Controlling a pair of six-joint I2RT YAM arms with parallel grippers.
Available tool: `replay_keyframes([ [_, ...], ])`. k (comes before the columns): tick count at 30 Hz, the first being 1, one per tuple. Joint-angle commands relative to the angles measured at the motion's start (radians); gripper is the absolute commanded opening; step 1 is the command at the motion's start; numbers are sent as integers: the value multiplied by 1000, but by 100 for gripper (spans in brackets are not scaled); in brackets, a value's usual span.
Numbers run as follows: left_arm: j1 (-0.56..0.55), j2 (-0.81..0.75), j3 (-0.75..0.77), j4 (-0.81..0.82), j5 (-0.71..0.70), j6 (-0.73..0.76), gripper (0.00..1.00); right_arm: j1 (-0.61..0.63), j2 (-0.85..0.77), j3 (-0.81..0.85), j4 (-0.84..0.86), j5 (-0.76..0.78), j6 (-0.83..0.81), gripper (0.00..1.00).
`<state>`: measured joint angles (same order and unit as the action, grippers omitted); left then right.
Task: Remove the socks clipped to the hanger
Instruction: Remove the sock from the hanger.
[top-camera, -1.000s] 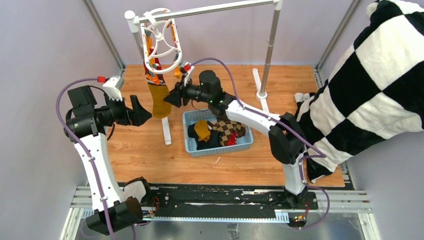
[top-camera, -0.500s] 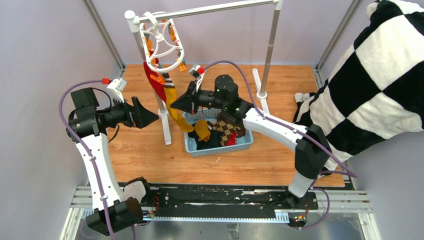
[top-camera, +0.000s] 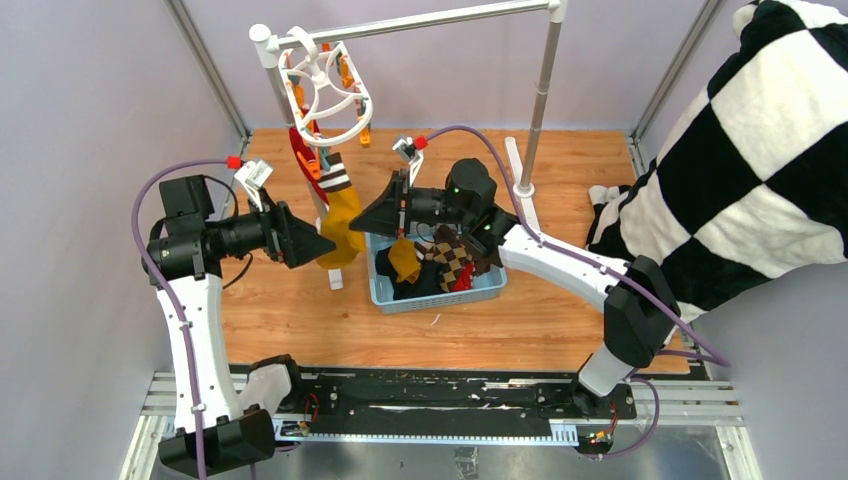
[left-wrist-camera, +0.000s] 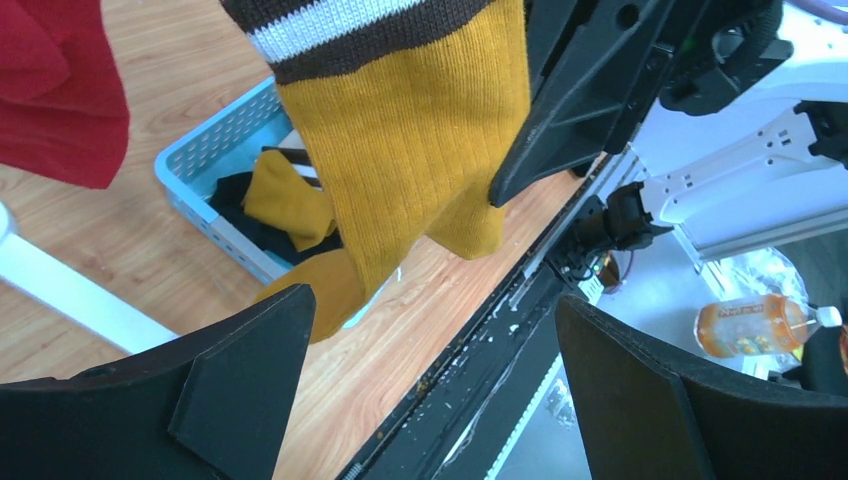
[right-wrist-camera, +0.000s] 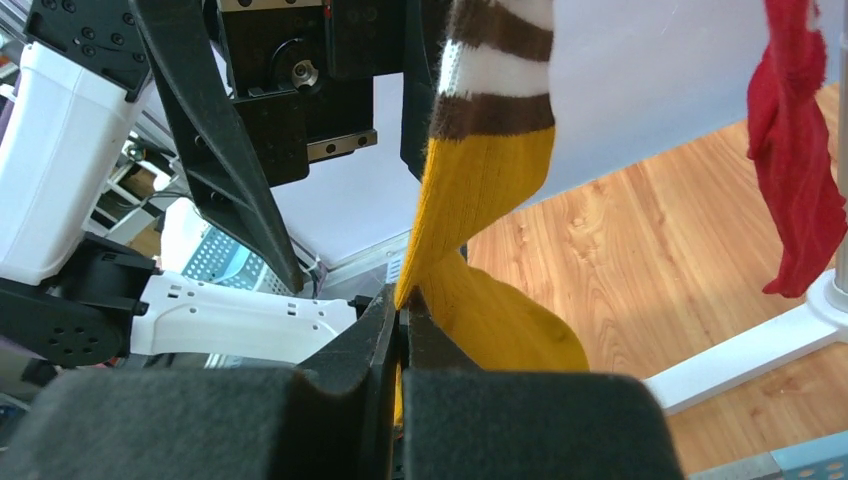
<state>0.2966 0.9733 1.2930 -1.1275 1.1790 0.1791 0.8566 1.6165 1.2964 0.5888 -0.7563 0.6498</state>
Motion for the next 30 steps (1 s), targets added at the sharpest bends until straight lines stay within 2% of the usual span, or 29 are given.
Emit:
replay_keyframes([
  [1,-24,6,19,-8,60,2,100,-18,-58,-39,95,-56,90,0],
  [6,-43,10,17,-8,73,28,100,-22,-52,-50,167,-73,170,0],
  [14,-53,54,-15,-8,96,100,100,-33,19,-33,371,-134,392,0],
  [24,-89,83,-37,-9,236,174,99,-31,103,-33,438,-133,500,0],
  [27,-93,84,-41,-9,219,176,85,-31,100,-43,407,-121,480,0],
  [28,-93,85,-41,-10,206,173,76,-31,93,-51,385,-111,455,0],
  [30,-93,84,-44,-12,171,171,48,-31,70,-73,341,-81,410,0],
])
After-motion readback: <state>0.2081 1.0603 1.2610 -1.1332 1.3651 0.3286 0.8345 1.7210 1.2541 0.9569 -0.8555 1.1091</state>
